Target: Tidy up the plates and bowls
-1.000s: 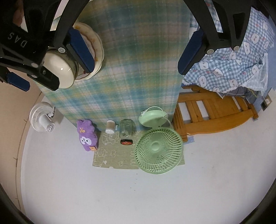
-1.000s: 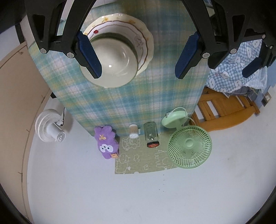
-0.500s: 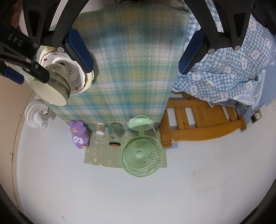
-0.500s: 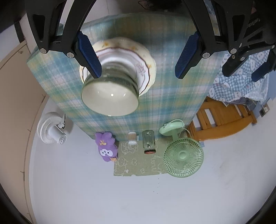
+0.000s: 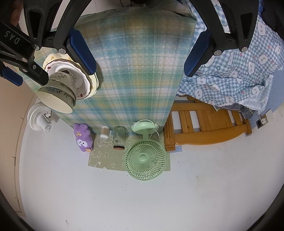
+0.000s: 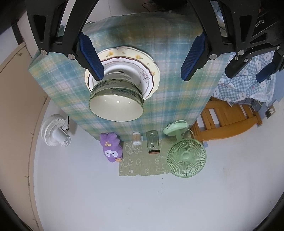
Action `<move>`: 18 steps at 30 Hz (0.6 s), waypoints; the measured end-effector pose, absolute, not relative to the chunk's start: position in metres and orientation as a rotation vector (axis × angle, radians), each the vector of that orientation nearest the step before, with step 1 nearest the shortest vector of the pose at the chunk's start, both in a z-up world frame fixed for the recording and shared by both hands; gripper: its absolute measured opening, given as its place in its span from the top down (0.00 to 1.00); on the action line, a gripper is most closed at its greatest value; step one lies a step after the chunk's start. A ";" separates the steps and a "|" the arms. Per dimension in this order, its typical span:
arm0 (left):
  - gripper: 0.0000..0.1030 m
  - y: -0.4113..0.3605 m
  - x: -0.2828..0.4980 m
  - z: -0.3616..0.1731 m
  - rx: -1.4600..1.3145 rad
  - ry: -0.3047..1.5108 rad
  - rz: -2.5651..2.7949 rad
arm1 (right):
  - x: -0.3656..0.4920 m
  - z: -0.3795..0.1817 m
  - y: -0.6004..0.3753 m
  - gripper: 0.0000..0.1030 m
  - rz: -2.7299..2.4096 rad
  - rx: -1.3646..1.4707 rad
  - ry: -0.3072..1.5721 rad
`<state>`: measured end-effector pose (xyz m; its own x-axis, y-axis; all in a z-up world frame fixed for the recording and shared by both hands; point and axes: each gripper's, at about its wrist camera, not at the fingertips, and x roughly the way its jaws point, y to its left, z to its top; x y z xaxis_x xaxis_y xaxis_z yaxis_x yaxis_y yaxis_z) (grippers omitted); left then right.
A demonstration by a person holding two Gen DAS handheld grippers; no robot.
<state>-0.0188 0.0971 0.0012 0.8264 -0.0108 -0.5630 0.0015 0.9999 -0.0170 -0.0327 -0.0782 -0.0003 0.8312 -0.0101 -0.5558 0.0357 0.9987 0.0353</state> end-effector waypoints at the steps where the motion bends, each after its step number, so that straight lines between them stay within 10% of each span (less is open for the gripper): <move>1: 0.03 0.097 -0.019 0.002 -0.018 0.595 -0.006 | -0.033 0.000 -0.078 0.12 -0.025 0.044 0.587; 18: 0.01 0.093 -0.022 0.013 -0.034 0.545 0.005 | -0.037 0.013 -0.081 0.10 -0.036 0.019 0.551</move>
<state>-0.0220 0.0928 0.0131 0.8551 -0.0044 -0.5184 -0.0136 0.9994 -0.0309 -0.0367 -0.0805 0.0129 0.8516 -0.0295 -0.5234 0.0398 0.9992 0.0085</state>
